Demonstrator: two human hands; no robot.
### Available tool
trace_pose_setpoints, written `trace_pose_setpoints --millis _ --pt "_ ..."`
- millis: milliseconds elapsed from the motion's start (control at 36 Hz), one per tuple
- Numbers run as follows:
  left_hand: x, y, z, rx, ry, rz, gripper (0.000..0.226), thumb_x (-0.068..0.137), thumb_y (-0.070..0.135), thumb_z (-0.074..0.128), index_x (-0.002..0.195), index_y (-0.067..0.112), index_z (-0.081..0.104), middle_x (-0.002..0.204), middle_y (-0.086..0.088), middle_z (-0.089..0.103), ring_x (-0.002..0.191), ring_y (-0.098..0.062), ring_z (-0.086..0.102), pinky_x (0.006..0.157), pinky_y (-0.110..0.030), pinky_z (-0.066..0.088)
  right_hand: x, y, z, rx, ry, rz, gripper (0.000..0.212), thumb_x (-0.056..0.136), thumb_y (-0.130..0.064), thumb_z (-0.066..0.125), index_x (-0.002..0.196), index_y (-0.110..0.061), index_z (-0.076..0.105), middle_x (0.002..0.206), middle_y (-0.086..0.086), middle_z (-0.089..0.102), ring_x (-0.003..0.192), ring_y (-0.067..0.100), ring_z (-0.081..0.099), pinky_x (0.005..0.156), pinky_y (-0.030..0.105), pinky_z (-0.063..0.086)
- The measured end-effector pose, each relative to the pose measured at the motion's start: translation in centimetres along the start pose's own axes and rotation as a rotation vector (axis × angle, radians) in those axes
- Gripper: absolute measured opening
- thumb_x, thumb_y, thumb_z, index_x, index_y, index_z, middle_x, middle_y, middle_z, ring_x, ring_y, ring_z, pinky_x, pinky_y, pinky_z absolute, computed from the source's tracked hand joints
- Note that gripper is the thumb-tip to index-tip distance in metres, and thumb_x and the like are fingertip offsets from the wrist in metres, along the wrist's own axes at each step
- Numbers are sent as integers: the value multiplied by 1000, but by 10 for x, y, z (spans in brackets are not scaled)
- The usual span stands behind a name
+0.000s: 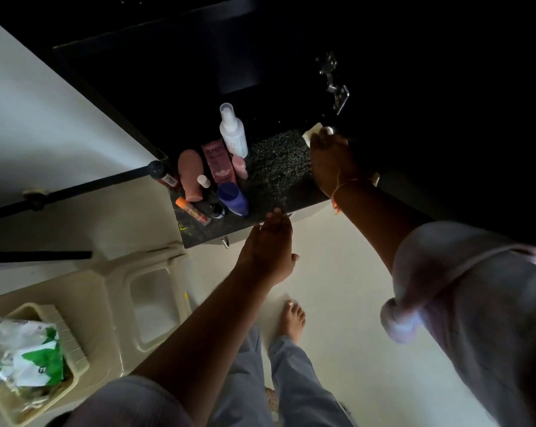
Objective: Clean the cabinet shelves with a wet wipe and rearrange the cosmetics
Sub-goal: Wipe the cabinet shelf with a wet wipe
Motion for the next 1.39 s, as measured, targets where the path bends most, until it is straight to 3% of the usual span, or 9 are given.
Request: trace_pose_setpoints --millis 139,278,389,556,694,806,944,1250,1389 --pt "-2 2 -5 23 -16 3 86 97 39 52 151 -2 0 161 -20 -1 149 -31 6 120 -42 18 -54 -3 28 -305 24 -163 51 101 -4 23 148 13 12 155 30 20 143 44 24 116 48 28" --pt "-6 1 -10 19 -31 9 86 98 38 51 151 -2 -3 161 -20 -2 150 -30 5 120 -41 16 -99 -9 48 -356 -33 -288 54 98 -4 10 148 14 0 156 34 9 147 46 7 123 44 5" --pt "-6 2 -14 27 -33 16 86 97 38 52 151 -3 -2 160 -21 1 149 -31 8 120 -42 18 -102 -6 37 -310 105 -308 53 101 -12 37 148 10 25 153 28 30 146 35 26 121 37 23" --pt "-5 1 -17 13 -31 20 88 95 37 56 151 -4 2 160 -21 6 148 -31 12 119 -42 21 -50 -8 18 -8 14 -67 51 103 -9 23 153 -3 18 161 14 15 148 32 18 120 41 19" --pt "-4 0 -14 24 -35 17 87 95 36 56 152 -3 2 160 -21 4 149 -31 10 119 -42 19 10 -12 1 23 72 -23 43 106 -22 30 145 -7 41 150 15 41 140 30 37 115 40 31" --pt "-3 0 -10 64 -38 14 87 96 36 55 151 -4 1 160 -22 3 149 -33 9 119 -43 18 36 -13 -19 31 21 -143 53 101 2 23 154 1 14 160 22 17 149 32 17 122 39 12" --pt "-3 1 -9 80 -32 14 87 95 36 56 151 -3 2 160 -23 3 148 -33 9 118 -44 17 14 -32 -21 116 155 -210 51 95 11 23 146 12 23 156 31 19 146 40 16 122 31 1" --pt "-9 4 -15 103 -25 23 86 96 35 55 151 -6 1 159 -25 5 148 -35 12 119 -42 19 -90 -11 41 -616 -13 -490 62 90 -7 1 151 6 2 162 18 7 149 35 6 120 43 -2" --pt "-7 5 -17 83 -11 23 85 95 34 57 151 -4 6 159 -23 9 148 -34 14 119 -40 20 -102 -7 55 -494 -58 -530 66 85 -5 -13 150 5 -11 161 22 -6 149 37 -8 123 41 1"
Point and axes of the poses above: each hand's wrist, its own x-axis towards the middle knuckle, its own z-axis out of the palm, y = z × x, the point moved 1 cm from there along x, towards the middle knuckle
